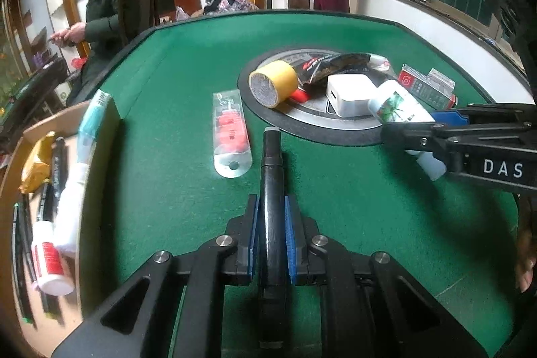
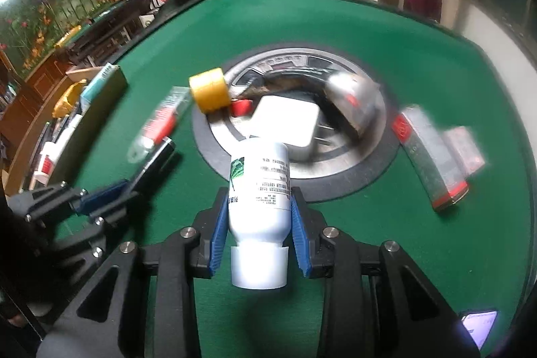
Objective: Organize objects
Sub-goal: 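Carry the marker and white bottle with both tools over the cardboard box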
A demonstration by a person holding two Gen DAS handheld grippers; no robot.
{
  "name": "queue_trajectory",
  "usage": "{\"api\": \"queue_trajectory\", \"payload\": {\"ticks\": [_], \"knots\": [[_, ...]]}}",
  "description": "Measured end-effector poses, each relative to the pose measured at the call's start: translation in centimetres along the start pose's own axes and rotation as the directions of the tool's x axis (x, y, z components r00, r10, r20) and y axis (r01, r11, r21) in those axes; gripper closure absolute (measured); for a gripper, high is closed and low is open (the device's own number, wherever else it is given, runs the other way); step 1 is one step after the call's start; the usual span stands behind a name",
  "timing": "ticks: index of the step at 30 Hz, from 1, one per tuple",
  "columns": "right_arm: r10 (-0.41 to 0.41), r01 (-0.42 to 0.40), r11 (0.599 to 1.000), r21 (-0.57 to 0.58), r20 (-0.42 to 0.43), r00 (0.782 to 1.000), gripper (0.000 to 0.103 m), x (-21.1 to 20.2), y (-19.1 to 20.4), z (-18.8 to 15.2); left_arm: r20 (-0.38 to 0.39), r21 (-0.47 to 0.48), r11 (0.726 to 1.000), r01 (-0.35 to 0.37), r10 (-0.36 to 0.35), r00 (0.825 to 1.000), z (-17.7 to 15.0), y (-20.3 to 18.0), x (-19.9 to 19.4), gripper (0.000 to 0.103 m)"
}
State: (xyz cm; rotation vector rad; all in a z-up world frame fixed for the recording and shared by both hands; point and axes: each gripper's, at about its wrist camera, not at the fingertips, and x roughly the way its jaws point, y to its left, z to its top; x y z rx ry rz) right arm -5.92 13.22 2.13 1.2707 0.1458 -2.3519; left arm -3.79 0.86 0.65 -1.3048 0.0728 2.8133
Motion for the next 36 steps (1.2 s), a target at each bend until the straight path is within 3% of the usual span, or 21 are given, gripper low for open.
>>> {"api": "queue_trajectory", "payload": {"ticks": [22,28,36], "knots": [[0.085,-0.084,0.996,-0.037,0.034,0.996,0.071,-0.4,4.3,0.2,0.14,-0.059,0.998,-0.032,0.04,0.989,-0.5,4.3,-6.3,0.091],[0.121,-0.118,0.991,-0.068,0.047,0.991,0.071,-1.0,7.5,0.0,0.185,-0.116,0.992,-0.043,0.064,0.981,-1.1,7.3,-8.6,0.091],[0.239,-0.231,0.963,-0.14,0.042,0.97,0.071,-1.5,14.5,0.3,0.21,-0.246,0.965,-0.096,0.15,0.966,-3.2,13.7,-11.3,0.091]]}}
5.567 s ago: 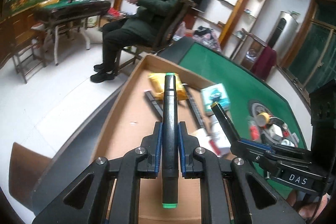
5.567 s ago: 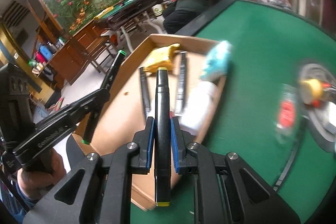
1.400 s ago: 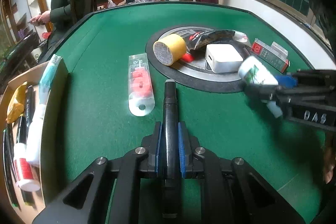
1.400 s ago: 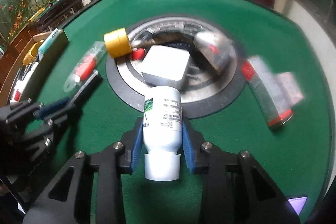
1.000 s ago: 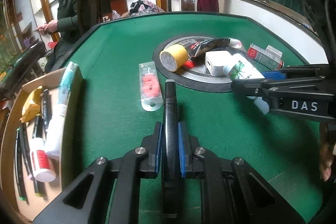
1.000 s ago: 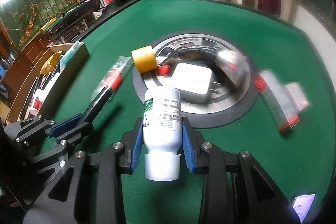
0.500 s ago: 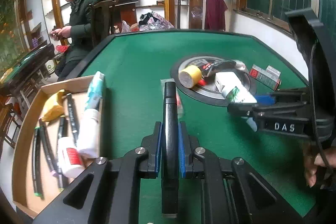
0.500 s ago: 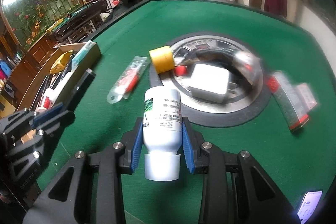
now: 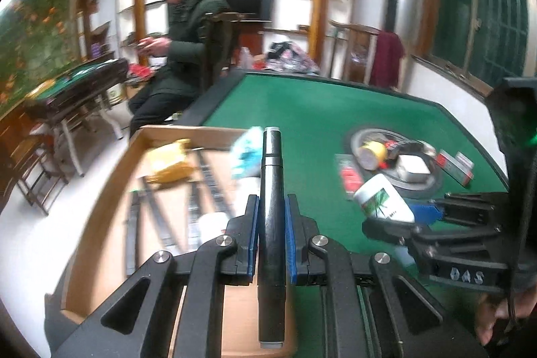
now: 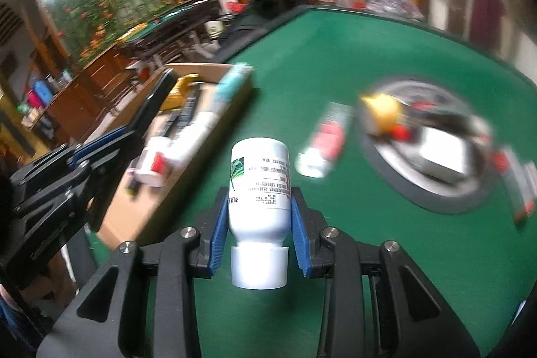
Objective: Organize objects
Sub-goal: 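Carry the marker and white bottle with both tools over the cardboard box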
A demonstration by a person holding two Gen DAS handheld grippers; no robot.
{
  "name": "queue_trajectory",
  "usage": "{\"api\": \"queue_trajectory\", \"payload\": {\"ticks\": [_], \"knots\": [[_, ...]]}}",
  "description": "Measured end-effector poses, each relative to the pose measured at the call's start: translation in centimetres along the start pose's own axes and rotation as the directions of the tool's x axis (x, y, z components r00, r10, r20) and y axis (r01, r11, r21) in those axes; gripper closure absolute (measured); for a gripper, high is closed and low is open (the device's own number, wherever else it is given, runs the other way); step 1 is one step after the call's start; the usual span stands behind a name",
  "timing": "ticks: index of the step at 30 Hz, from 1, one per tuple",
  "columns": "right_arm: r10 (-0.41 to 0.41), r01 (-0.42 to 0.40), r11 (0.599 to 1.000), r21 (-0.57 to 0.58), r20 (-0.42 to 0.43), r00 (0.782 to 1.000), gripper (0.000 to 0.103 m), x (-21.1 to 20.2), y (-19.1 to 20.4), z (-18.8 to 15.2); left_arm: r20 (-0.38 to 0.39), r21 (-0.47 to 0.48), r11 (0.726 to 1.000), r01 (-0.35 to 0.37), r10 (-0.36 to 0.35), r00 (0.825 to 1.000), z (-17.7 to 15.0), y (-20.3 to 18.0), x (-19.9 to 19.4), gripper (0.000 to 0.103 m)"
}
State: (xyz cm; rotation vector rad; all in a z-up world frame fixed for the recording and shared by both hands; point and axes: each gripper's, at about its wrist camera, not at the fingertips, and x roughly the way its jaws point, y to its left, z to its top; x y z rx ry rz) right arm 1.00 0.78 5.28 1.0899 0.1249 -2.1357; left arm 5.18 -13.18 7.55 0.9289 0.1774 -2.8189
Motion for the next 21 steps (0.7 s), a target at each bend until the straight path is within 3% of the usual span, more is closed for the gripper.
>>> {"api": "queue_trajectory", "payload": {"ticks": [11,15,21], "knots": [[0.117,-0.128,0.983,-0.13,-0.091,0.989,0.071,5.9,10.5,1.4,-0.039,-0.159,0.984,-0.084,0.079,0.996,-1.7,8.6,0.7,0.091],[0.117,-0.132,0.984,-0.121,-0.123,0.985,0.071,8.1,11.4,1.4,-0.069,-0.193,0.976,-0.103,0.091,0.993,-2.6,10.5,2.0,0.091],[0.101,-0.115,0.985,-0.132,-0.104,0.989,0.071,8.6,12.5,1.9,-0.106,-0.224,0.969,-0.104,0.082,0.991,-3.6,11.8,3.4,0.091]]}}
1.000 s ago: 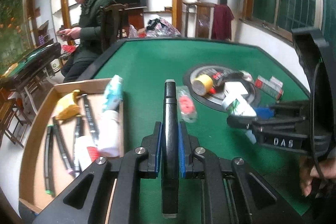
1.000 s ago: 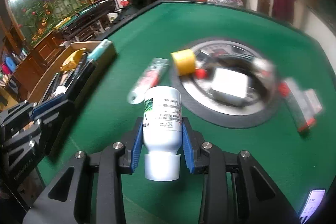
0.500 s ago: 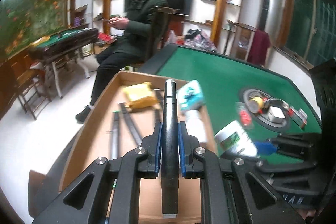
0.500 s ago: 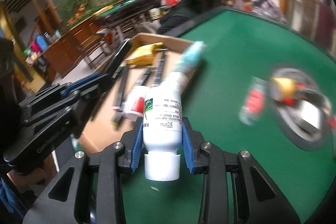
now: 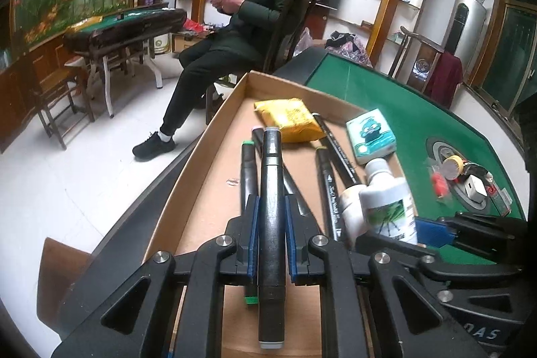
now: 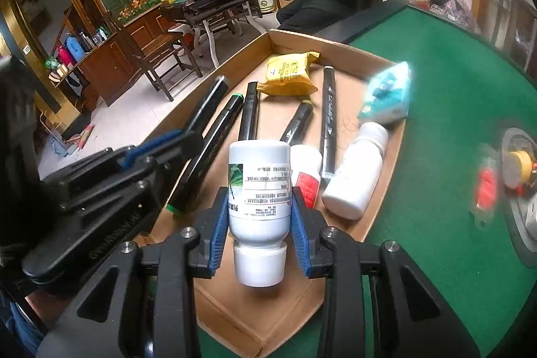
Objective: Organize objects
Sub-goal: 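Carry the marker and white bottle with both tools over the cardboard box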
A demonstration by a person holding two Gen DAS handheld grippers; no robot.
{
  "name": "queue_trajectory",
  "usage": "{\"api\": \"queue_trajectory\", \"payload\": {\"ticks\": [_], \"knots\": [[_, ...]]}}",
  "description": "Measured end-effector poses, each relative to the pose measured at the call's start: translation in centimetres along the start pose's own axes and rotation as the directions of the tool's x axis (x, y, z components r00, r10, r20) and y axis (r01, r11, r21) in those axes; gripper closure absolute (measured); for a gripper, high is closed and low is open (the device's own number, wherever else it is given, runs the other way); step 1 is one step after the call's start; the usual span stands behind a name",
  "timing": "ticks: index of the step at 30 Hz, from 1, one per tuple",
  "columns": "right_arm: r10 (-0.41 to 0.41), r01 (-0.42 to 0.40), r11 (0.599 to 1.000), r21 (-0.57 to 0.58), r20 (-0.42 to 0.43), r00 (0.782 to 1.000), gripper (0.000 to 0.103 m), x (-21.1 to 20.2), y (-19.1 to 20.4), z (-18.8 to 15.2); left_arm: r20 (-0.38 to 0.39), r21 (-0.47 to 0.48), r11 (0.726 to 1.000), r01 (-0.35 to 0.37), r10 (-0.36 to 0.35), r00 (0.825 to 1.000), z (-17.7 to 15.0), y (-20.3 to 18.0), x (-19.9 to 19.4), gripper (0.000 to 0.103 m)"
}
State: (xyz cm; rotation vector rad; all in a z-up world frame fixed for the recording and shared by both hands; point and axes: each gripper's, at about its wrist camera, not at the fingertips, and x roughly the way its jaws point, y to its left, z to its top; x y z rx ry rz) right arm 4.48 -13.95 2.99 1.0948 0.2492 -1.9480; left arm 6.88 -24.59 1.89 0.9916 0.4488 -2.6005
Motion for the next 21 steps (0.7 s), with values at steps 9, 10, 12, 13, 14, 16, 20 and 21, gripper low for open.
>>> {"api": "queue_trajectory", "payload": {"ticks": [9,10,12,13,14,16,20,21], "knots": [[-0.009,0.009,0.999,-0.04,0.003,1.0,0.071,0.3,2.0,0.2,-0.004,-0.02,1.0,-0.008,0.008,1.0,-0.1,1.0,0.2,0.091],[-0.006,0.006,0.999,-0.04,0.003,1.0,0.071,0.3,2.1,0.2,-0.004,-0.021,1.0,-0.007,0.007,1.0,-0.1,1.1,0.1,0.091],[-0.01,0.01,0.999,-0.047,0.002,1.0,0.071,0.4,2.5,0.2,-0.006,-0.021,1.0,-0.008,0.008,1.0,-0.2,1.2,0.1,0.091],[-0.011,0.012,0.999,-0.048,0.002,1.0,0.071,0.3,2.6,0.1,-0.006,-0.02,1.0,-0.008,0.008,1.0,-0.2,1.2,0.1,0.091],[-0.013,0.013,0.999,-0.048,0.003,1.0,0.071,0.3,2.7,0.1,-0.007,-0.02,1.0,-0.008,0.008,1.0,-0.2,1.3,0.2,0.091],[-0.022,0.023,0.999,-0.049,0.005,1.0,0.071,0.3,2.8,0.1,-0.009,-0.018,1.0,-0.003,0.003,1.0,-0.3,1.4,0.3,0.091],[-0.054,0.055,0.997,-0.053,0.013,0.998,0.071,0.2,2.6,-0.1,-0.019,-0.012,1.0,0.001,-0.001,1.0,-0.7,1.4,0.6,0.091],[-0.059,0.06,0.997,-0.053,0.016,0.998,0.071,0.1,2.6,-0.2,-0.022,-0.009,1.0,0.002,-0.002,1.0,-0.7,1.3,0.7,0.091]]}}
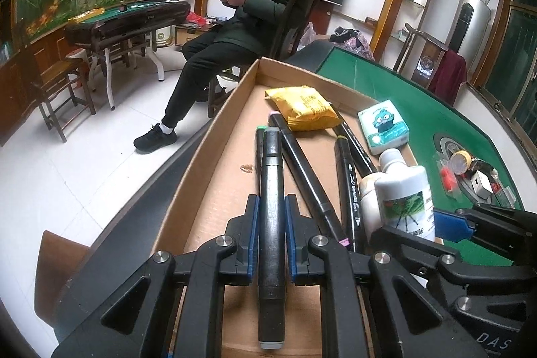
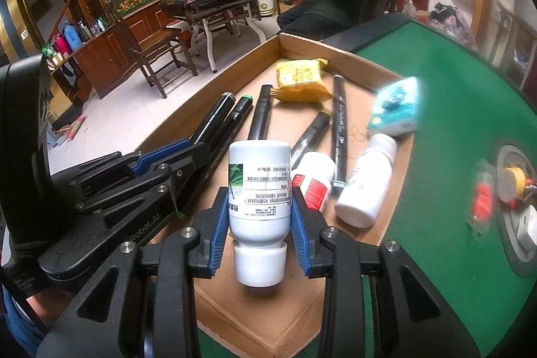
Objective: Organize objects
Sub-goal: 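Carry the marker and white bottle with both tools over the cardboard box, then lower and open both tools to release the bottle and marker in the box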
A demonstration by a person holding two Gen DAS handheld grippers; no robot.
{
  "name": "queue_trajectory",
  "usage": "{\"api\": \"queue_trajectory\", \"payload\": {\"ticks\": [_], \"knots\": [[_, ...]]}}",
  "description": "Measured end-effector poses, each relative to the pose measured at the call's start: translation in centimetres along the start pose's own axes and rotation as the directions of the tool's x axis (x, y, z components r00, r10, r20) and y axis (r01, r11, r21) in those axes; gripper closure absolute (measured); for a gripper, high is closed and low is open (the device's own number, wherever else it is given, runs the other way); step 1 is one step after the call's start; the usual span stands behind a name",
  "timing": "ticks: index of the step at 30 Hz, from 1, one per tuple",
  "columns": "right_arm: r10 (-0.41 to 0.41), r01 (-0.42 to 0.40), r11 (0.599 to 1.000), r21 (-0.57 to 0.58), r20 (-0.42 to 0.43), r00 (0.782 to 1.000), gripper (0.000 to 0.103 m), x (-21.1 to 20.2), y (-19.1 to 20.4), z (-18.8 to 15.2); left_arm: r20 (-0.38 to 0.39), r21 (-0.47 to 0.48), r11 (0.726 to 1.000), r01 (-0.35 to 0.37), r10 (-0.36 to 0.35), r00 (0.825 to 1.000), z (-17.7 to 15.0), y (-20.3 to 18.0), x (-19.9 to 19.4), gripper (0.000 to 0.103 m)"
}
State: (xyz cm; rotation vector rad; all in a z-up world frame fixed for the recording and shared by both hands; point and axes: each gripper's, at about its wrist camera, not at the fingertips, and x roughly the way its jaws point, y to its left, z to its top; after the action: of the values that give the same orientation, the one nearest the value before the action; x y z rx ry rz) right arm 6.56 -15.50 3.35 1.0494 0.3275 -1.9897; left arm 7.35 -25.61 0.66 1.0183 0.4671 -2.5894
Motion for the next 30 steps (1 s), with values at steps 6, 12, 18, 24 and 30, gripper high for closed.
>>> {"api": "queue_trajectory", "payload": {"ticks": [6,12,18,24,30], "knots": [[-0.033,0.033,0.999,-0.01,0.012,0.999,0.071,-0.2,-0.2,-0.4,0.001,0.008,1.0,-0.005,0.005,1.0,-0.1,-0.1,0.0,0.091],[-0.049,0.049,0.999,-0.005,0.017,0.999,0.071,-0.3,-0.9,-0.4,0.0,0.015,1.0,-0.004,0.004,1.0,0.0,-0.1,0.0,0.091],[-0.076,0.077,0.997,-0.016,0.019,0.997,0.071,-0.4,-1.0,-0.7,0.001,0.015,1.0,-0.005,0.005,1.0,0.0,-0.3,0.0,0.091],[-0.1,0.101,0.994,-0.034,0.022,0.995,0.071,-0.3,-0.7,-0.9,0.0,0.027,1.0,-0.01,0.01,1.0,0.0,-0.7,0.0,0.091],[-0.137,0.138,0.99,-0.043,0.014,0.99,0.071,-0.5,-0.7,-1.6,-0.013,0.06,0.998,0.015,-0.014,1.0,-0.3,-2.2,0.0,0.091]]}}
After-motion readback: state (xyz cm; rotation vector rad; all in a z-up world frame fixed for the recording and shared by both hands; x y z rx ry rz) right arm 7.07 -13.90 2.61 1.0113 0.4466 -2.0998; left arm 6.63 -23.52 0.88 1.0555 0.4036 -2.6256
